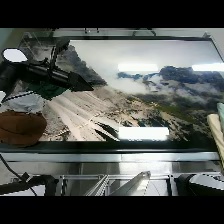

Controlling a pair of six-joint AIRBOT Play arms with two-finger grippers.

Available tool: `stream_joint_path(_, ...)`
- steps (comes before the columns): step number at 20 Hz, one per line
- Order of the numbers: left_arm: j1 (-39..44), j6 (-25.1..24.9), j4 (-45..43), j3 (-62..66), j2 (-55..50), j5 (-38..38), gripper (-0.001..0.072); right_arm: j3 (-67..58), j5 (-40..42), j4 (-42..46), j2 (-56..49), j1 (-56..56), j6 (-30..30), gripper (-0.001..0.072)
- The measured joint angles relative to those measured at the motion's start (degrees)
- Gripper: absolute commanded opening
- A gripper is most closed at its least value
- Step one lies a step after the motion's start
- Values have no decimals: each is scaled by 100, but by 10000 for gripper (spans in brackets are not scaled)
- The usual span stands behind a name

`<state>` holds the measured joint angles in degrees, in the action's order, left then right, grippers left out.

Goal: Fold the shirts.

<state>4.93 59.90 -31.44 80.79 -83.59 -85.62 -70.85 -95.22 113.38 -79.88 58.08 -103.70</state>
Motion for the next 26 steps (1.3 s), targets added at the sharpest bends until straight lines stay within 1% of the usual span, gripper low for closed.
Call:
stream_joint_path(1,-7,0,0,107,-2,-48,14,-260,-267,-46,15,-81,-44,365)
stream_joint_path(2,-20,-2,0,258,-2,-120,14,-472,-439,-140,52,-188,-92,29)
stream_joint_path(4,-87,-7,2,678,0,-256,14,-772,-570,-492,181,-505,-146,29)
stream_joint_path(6,-223,2,4,1137,28,-332,16,-918,-354,-1056,365,-929,-155,28)
stream_joint_path(8,-428,66,11,1325,149,-352,15,-975,140,-1917,549,-1416,-76,28)
stream_joint_path(10,-671,175,11,1032,413,-356,15,-881,621,-3008,748,-2015,170,28)
stream_joint_path(12,-885,229,11,221,890,-348,16,-514,1045,-3932,1016,-2782,466,27)
stream_joint_path(14,-1019,260,11,-949,1523,-221,16,181,1565,-4509,1405,-3672,673,27)
stream_joint_path(16,-1084,260,9,-2288,2225,-66,16,1128,2146,-4933,1928,-4623,846,28)
stream_joint_path(19,-1130,214,2,-4159,3121,234,16,2603,3121,-5327,2677,-5987,1034,29)
stream_joint_path(21,-1143,164,0,-5018,3515,334,15,3198,3654,-5455,2914,-6555,1034,29)
stream_joint_path(23,-1150,142,0,-5619,3829,426,14,3528,4009,-5606,3005,-6885,1104,29)
stream_joint_path(26,-1156,109,2,-6035,4135,474,13,3731,4225,-5753,3053,-7088,1215,29)
